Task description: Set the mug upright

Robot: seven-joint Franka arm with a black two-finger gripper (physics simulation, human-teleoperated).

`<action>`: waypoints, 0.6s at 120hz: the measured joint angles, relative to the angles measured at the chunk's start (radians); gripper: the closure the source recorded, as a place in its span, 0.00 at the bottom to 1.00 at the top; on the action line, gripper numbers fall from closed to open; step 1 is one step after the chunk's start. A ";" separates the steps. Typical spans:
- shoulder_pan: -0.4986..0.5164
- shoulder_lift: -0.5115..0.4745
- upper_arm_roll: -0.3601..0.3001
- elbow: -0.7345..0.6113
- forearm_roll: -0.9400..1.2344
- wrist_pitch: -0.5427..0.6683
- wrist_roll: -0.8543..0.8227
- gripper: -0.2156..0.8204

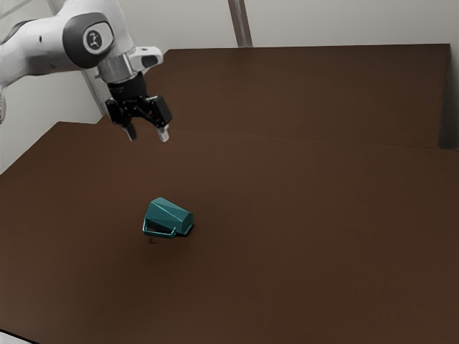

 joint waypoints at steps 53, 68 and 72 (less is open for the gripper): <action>0.343 0.118 0.000 -0.171 -0.228 0.088 0.073 0.21; 0.375 0.142 0.000 -0.194 -0.293 0.098 0.194 0.21; 0.387 0.158 0.000 -0.196 -0.314 0.100 0.232 0.21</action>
